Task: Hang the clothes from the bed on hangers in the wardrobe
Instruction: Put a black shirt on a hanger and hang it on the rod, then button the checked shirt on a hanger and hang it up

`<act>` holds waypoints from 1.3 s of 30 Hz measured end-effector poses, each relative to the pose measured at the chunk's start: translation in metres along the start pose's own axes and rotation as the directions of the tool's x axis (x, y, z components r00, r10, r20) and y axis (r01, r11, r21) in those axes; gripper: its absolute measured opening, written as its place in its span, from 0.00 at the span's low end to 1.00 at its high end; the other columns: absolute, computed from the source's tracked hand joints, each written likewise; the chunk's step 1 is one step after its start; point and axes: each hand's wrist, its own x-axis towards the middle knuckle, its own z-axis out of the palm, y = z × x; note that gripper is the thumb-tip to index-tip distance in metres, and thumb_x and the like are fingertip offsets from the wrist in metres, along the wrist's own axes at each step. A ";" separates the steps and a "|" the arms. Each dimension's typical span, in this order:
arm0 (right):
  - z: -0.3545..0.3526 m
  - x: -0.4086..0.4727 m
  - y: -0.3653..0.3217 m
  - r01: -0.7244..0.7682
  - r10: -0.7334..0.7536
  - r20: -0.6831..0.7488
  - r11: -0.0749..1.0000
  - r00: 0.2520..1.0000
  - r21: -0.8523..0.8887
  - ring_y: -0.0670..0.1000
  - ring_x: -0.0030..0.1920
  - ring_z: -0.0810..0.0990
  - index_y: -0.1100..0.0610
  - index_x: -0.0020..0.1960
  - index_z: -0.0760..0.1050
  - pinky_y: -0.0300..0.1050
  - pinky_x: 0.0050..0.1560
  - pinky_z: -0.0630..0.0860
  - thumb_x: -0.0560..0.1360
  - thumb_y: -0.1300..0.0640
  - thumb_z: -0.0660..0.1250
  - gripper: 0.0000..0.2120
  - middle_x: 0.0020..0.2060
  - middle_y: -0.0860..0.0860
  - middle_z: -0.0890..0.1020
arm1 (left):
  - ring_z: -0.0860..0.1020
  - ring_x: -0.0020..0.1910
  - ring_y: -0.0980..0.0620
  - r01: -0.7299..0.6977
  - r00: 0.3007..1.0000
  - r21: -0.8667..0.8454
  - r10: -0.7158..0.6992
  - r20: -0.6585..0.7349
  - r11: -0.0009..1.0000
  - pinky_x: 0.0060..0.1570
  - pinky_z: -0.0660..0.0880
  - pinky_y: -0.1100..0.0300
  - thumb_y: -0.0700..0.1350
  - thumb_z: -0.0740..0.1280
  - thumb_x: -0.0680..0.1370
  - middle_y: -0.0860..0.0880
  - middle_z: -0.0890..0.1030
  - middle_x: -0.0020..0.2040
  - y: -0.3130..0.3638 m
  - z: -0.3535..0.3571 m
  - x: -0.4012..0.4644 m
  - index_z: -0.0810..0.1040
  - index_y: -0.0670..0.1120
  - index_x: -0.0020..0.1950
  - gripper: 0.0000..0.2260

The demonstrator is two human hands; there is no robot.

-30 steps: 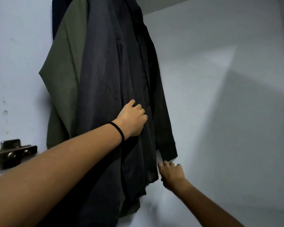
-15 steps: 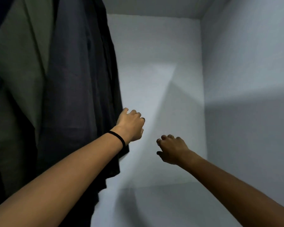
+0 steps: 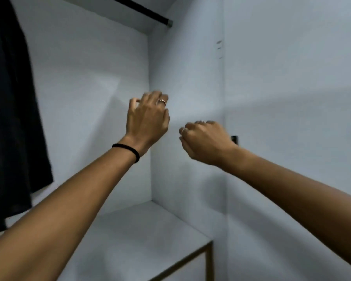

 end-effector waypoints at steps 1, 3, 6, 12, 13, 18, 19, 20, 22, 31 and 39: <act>-0.018 -0.014 0.014 -0.053 0.052 -0.028 0.998 0.998 -0.034 0.59 0.31 0.80 0.59 0.35 0.75 0.42 0.30 0.69 0.70 0.59 0.69 0.06 0.32 0.55 0.80 | 0.75 0.59 0.45 0.014 1.000 -0.043 -0.015 -0.027 0.999 0.54 0.68 0.49 0.47 0.61 0.77 0.46 0.76 0.62 0.021 -0.009 0.006 0.74 0.45 0.63 0.16; -0.055 -0.048 0.040 -0.132 0.127 -0.052 0.986 0.991 -0.101 0.59 0.34 0.81 0.59 0.38 0.76 0.44 0.35 0.69 0.70 0.57 0.69 0.05 0.33 0.55 0.80 | 0.72 0.62 0.46 0.039 0.996 -0.130 -0.048 -0.072 0.991 0.56 0.67 0.49 0.48 0.61 0.78 0.46 0.74 0.65 0.067 -0.028 0.018 0.72 0.45 0.66 0.17; -0.105 -0.107 0.082 -0.268 0.305 0.146 0.935 0.941 -0.231 0.62 0.64 0.72 0.59 0.66 0.68 0.57 0.61 0.65 0.77 0.49 0.62 0.21 0.61 0.58 0.74 | 0.70 0.67 0.46 0.042 0.994 -0.377 -0.075 -0.073 0.925 0.60 0.67 0.49 0.47 0.60 0.79 0.47 0.71 0.69 0.150 -0.056 0.033 0.70 0.45 0.68 0.18; -0.199 -0.237 0.160 -0.372 0.572 0.412 0.800 0.709 -0.471 0.61 0.77 0.37 0.54 0.79 0.39 0.66 0.72 0.40 0.78 0.38 0.58 0.40 0.77 0.58 0.39 | 0.56 0.77 0.51 -0.115 0.993 -0.758 0.045 -0.112 0.642 0.71 0.56 0.51 0.48 0.59 0.81 0.50 0.57 0.78 0.333 -0.105 0.049 0.64 0.51 0.75 0.22; -0.217 -0.260 0.174 -0.381 0.608 0.412 0.771 0.679 -0.510 0.60 0.76 0.36 0.53 0.78 0.38 0.66 0.72 0.39 0.78 0.38 0.57 0.41 0.77 0.58 0.38 | 0.54 0.77 0.50 -0.158 0.987 -0.772 0.069 -0.146 0.616 0.71 0.55 0.51 0.48 0.59 0.81 0.50 0.55 0.79 0.366 -0.115 0.050 0.63 0.52 0.76 0.23; -0.296 -0.364 0.226 -0.388 0.752 0.377 0.621 0.541 -0.681 0.59 0.77 0.36 0.54 0.78 0.36 0.64 0.72 0.39 0.79 0.40 0.57 0.40 0.77 0.58 0.37 | 0.52 0.78 0.50 -0.311 0.950 -0.809 0.158 -0.268 0.500 0.73 0.52 0.51 0.49 0.59 0.81 0.50 0.54 0.79 0.503 -0.164 0.057 0.59 0.52 0.77 0.25; -0.310 -0.384 0.234 -0.384 0.780 0.367 0.585 0.506 -0.714 0.59 0.77 0.37 0.55 0.78 0.36 0.63 0.73 0.39 0.79 0.40 0.57 0.40 0.77 0.58 0.38 | 0.52 0.78 0.50 -0.336 0.942 -0.815 0.179 -0.285 0.472 0.73 0.52 0.51 0.49 0.59 0.81 0.50 0.54 0.79 0.528 -0.173 0.058 0.59 0.51 0.77 0.25; -0.329 -0.409 0.243 -0.380 0.815 0.353 0.539 0.460 -0.751 0.59 0.77 0.37 0.55 0.78 0.36 0.63 0.73 0.39 0.79 0.41 0.57 0.40 0.77 0.58 0.38 | 0.53 0.78 0.50 -0.364 0.931 -0.824 0.203 -0.304 0.434 0.73 0.53 0.50 0.48 0.60 0.80 0.50 0.54 0.79 0.558 -0.185 0.058 0.59 0.51 0.78 0.25; -0.360 -0.452 0.256 -0.379 0.872 0.327 0.460 0.365 -0.803 0.59 0.77 0.36 0.54 0.78 0.37 0.63 0.73 0.39 0.79 0.42 0.58 0.40 0.77 0.58 0.38 | 0.53 0.78 0.49 -0.412 0.908 -0.830 0.250 -0.337 0.376 0.72 0.54 0.49 0.47 0.61 0.80 0.49 0.54 0.79 0.610 -0.204 0.057 0.58 0.51 0.78 0.26; -0.511 -0.650 0.322 -0.287 0.991 0.054 0.016 -0.122 -0.958 0.58 0.77 0.38 0.55 0.78 0.38 0.64 0.73 0.42 0.78 0.42 0.60 0.42 0.77 0.57 0.38 | 0.53 0.78 0.48 -0.571 0.752 -0.821 0.412 -0.514 0.016 0.73 0.55 0.49 0.47 0.60 0.80 0.49 0.53 0.79 0.869 -0.326 0.033 0.57 0.51 0.78 0.27; -0.635 -0.828 0.338 -0.157 0.925 -0.196 -0.258 -0.326 -0.953 0.58 0.77 0.48 0.56 0.78 0.46 0.61 0.73 0.51 0.78 0.44 0.61 0.38 0.78 0.58 0.46 | 0.45 0.78 0.50 -0.526 0.510 -0.775 0.600 -0.617 -0.351 0.74 0.49 0.51 0.48 0.58 0.80 0.51 0.45 0.79 1.088 -0.467 -0.030 0.53 0.51 0.78 0.27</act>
